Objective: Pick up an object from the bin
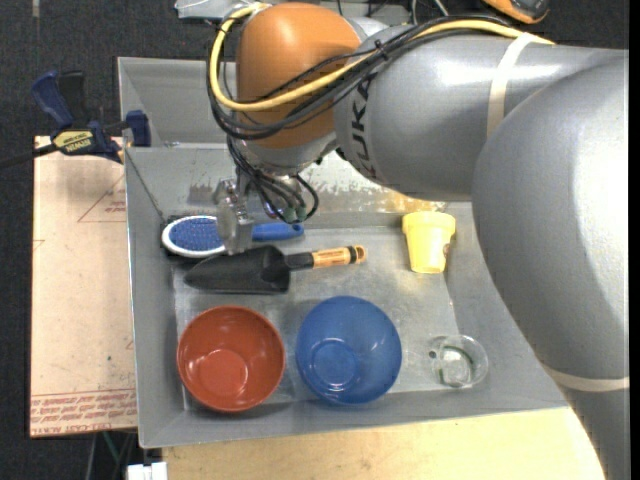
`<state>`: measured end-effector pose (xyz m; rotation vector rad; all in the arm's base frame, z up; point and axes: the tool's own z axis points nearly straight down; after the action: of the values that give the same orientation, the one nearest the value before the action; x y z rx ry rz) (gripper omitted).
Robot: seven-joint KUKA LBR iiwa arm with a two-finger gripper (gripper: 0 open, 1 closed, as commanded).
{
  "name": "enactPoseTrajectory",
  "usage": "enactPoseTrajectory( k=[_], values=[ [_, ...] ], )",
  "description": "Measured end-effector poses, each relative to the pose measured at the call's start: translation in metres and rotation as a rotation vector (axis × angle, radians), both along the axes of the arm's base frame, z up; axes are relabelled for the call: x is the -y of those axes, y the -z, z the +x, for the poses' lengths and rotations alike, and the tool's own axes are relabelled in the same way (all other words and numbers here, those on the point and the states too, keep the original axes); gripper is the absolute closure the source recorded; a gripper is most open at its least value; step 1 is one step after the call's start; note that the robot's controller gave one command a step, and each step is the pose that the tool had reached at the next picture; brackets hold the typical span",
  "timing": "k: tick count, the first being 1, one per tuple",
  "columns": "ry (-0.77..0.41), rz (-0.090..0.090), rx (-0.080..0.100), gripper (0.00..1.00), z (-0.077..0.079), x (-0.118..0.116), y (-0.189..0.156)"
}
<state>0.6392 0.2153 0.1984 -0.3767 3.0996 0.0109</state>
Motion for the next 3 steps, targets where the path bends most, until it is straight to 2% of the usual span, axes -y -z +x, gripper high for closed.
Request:
enactPoseTrajectory(
  k=[1,2,3],
  values=[
    [0.222,-0.002,-0.018,1.00,-0.009,-0.004,0.113],
    [0.205,0.003,-0.005,1.00,-0.014,-0.008,0.123],
    [0.216,0.006,-0.004,1.00,-0.013,-0.009,0.122]
  ],
)
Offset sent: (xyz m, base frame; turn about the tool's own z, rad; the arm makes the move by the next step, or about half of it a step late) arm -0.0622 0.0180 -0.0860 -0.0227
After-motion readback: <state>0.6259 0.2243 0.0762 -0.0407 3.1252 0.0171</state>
